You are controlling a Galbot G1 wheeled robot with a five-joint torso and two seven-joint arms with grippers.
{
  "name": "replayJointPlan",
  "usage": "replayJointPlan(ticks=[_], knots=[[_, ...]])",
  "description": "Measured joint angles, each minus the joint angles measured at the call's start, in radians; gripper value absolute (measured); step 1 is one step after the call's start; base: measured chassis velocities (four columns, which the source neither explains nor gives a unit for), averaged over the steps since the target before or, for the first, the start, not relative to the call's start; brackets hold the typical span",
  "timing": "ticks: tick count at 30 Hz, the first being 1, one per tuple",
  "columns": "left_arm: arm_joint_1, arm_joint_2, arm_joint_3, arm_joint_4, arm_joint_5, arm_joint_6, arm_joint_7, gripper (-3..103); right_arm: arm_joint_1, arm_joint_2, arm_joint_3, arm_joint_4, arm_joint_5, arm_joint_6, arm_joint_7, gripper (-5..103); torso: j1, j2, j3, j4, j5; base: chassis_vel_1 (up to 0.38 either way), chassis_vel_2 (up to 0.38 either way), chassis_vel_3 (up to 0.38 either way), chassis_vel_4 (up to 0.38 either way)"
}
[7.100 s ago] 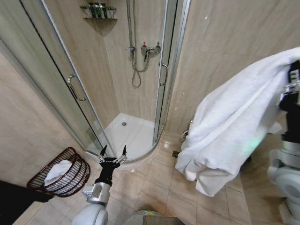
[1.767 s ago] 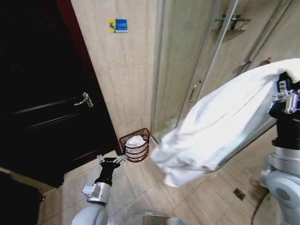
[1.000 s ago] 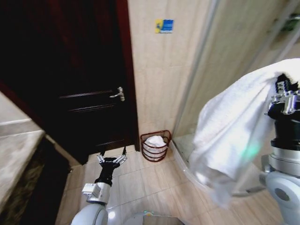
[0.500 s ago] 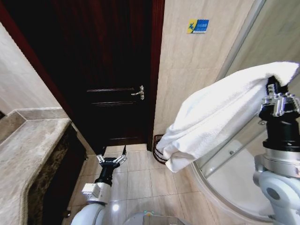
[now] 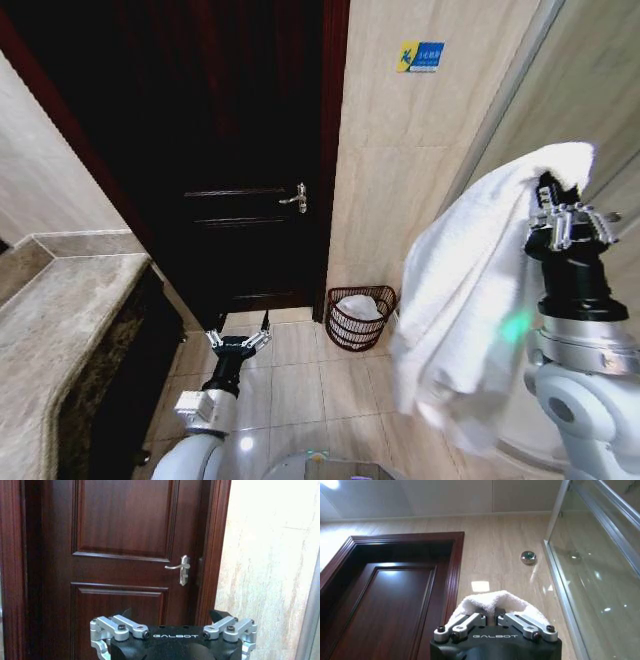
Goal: Discard the used towel into the hamper.
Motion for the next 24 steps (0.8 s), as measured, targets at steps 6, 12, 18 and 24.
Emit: replayJointPlan(ticks=[6,12,18,24], knots=[[0.000,0.000,0.000,0.000,0.000,0.000,0.000,100,0.002,0.007,-0.001,0.000,0.000,0.001,0.000,8,0.000,0.000,0.000,0.0002,0.0001,-0.103,0.113,0.095,-0.104],[0.000,0.000,0.000,0.000,0.000,0.000,0.000,100,0.006,0.008,-0.001,0.000,0.000,0.001,0.000,8,0.001,0.000,0.000,0.0002,0.0002,-0.133,0.124,0.119,-0.124],[0.000,0.000,0.000,0.000,0.000,0.000,0.000,100,0.015,0.002,-0.005,0.000,0.002,0.004,-0.002,8,0.000,0.000,0.000,0.0001,0.0002,-0.124,0.121,0.116,-0.111],[0.000,0.000,0.000,0.000,0.000,0.000,0.000,100,0.051,-0.004,-0.067,-0.016,-0.002,0.024,-0.003,8,0.000,0.000,0.000,0.0001,-0.0001,-0.131,0.116,0.113,-0.122]])
